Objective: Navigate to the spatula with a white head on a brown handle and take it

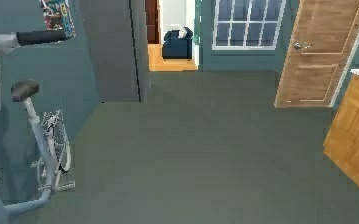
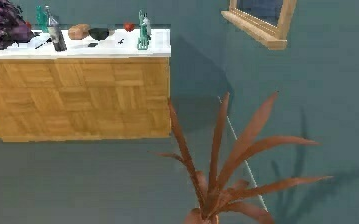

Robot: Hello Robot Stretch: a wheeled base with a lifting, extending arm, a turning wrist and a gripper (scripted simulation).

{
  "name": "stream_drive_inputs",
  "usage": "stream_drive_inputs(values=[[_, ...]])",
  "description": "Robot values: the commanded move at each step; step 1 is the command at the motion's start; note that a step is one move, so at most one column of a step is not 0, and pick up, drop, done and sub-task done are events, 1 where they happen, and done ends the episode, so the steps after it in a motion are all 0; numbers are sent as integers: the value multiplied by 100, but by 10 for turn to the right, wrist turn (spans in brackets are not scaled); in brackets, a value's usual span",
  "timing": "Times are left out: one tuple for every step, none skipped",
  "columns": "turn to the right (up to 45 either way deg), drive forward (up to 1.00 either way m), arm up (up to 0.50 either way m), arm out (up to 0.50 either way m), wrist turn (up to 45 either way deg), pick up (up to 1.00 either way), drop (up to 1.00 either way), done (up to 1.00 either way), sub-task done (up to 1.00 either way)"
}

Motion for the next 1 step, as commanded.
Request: stream_drive_inputs(values=[[300, 0, 0, 0, 0, 0, 0, 0, 0]])
